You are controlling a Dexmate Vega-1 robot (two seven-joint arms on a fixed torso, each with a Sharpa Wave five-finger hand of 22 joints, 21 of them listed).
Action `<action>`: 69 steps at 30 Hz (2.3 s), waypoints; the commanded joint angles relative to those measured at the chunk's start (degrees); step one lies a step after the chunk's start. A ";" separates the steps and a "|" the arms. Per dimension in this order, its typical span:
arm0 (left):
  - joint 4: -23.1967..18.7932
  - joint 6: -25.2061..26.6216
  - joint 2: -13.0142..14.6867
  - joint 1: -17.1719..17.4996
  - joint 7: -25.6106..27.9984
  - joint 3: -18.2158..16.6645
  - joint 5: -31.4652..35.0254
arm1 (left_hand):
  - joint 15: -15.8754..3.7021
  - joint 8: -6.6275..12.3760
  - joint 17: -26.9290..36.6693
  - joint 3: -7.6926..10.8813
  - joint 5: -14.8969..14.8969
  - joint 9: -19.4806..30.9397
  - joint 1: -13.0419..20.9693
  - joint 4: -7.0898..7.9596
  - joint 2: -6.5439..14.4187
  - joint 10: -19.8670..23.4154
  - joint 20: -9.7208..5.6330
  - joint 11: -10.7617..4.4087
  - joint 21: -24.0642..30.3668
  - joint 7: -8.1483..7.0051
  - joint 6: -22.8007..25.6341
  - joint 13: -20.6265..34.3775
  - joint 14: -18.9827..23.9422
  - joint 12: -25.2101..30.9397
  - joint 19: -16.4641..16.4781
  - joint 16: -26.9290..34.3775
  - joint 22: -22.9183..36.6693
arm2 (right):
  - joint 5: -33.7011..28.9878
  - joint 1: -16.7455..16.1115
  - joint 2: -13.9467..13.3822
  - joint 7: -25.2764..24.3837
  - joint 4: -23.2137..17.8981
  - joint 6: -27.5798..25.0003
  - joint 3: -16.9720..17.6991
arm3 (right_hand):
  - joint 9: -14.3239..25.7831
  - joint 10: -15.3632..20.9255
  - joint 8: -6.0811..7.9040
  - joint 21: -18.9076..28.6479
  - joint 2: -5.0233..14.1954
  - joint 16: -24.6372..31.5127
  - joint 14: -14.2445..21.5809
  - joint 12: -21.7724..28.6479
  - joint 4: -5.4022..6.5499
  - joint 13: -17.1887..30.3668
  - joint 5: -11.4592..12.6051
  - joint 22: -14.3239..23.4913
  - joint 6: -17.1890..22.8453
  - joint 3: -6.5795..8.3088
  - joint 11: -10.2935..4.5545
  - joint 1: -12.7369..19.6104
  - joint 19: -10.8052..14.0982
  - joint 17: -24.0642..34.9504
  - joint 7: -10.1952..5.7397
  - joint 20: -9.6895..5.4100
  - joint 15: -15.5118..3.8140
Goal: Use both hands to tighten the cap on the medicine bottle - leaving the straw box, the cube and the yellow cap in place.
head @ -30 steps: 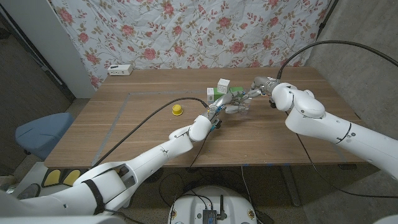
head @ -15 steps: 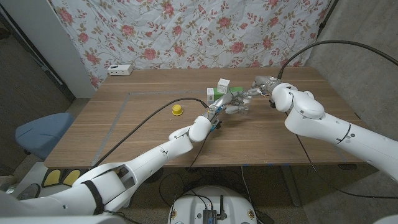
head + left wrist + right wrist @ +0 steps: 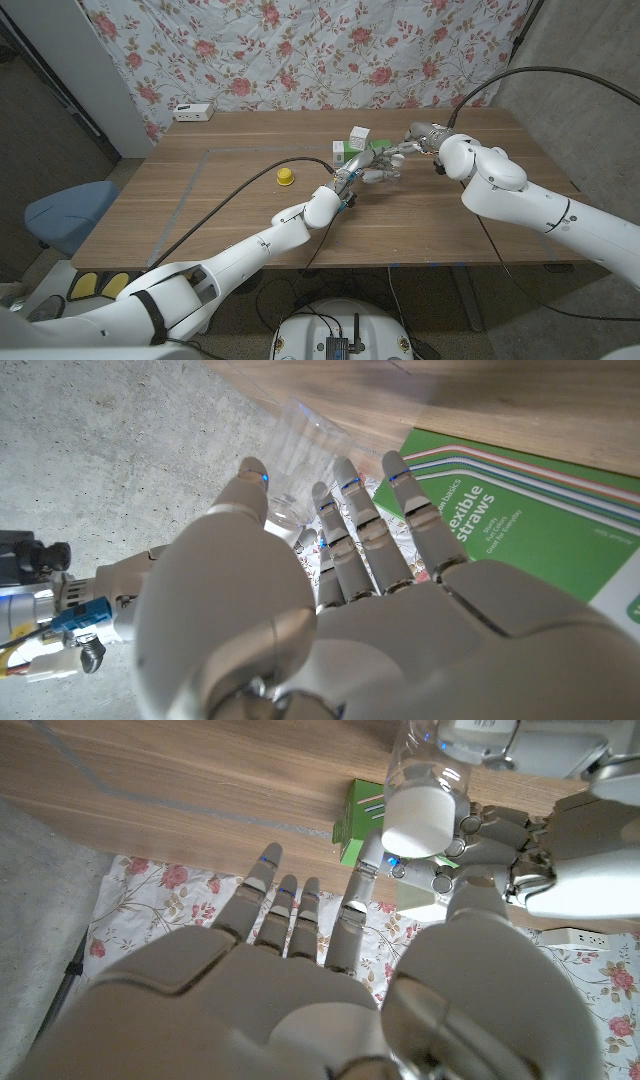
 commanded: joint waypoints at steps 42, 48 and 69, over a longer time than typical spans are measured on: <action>3.16 -4.03 -0.72 -0.54 2.11 0.18 1.03 | -3.84 0.21 0.18 1.02 0.37 0.32 0.00 -0.19 0.10 1.46 -0.98 -1.04 -0.20 -0.72 0.37 0.20 0.08 0.51 -1.42 0.01 0.15 | 6.52 3.60 -7.63 12.16 -3.22 6.94 2.82 | -0.59 -13.76 -8.81 -0.27 1.52 -2.14 -9.06 -0.72 -7.27 0.20 4.39 0.01 -18.76 6.12 0.58 11.58 -7.06 -0.71 -2.46 2.39 4.02; 3.10 -4.14 -0.68 -0.59 1.97 0.25 1.17 | -3.87 0.23 0.19 1.09 0.36 0.32 -0.09 -0.17 0.08 1.48 -1.07 -0.89 -0.15 -0.77 0.45 0.21 0.12 0.49 -1.44 0.03 0.15 | 5.27 2.84 -7.35 11.51 -2.91 7.46 2.84 | -0.78 -13.96 -8.83 -0.07 1.43 -2.00 -9.07 -0.57 -7.45 0.21 4.65 0.00 -18.48 6.93 0.28 13.47 -6.60 -0.74 -3.94 2.09 3.76; 3.79 -4.20 -1.16 -1.21 1.74 0.46 1.32 | -3.94 0.26 0.19 1.32 0.36 0.32 -0.42 -0.09 -0.04 1.59 -1.12 -1.04 -0.10 -1.00 0.59 0.22 -0.01 0.47 -1.65 0.01 0.15 | 4.12 1.53 -6.06 11.17 -0.90 9.98 3.82 | -1.16 -13.12 -7.69 0.13 0.40 -1.63 -8.25 0.02 -7.26 0.21 4.20 0.00 -14.93 8.32 -0.55 17.57 -5.64 -0.86 -6.21 1.03 2.58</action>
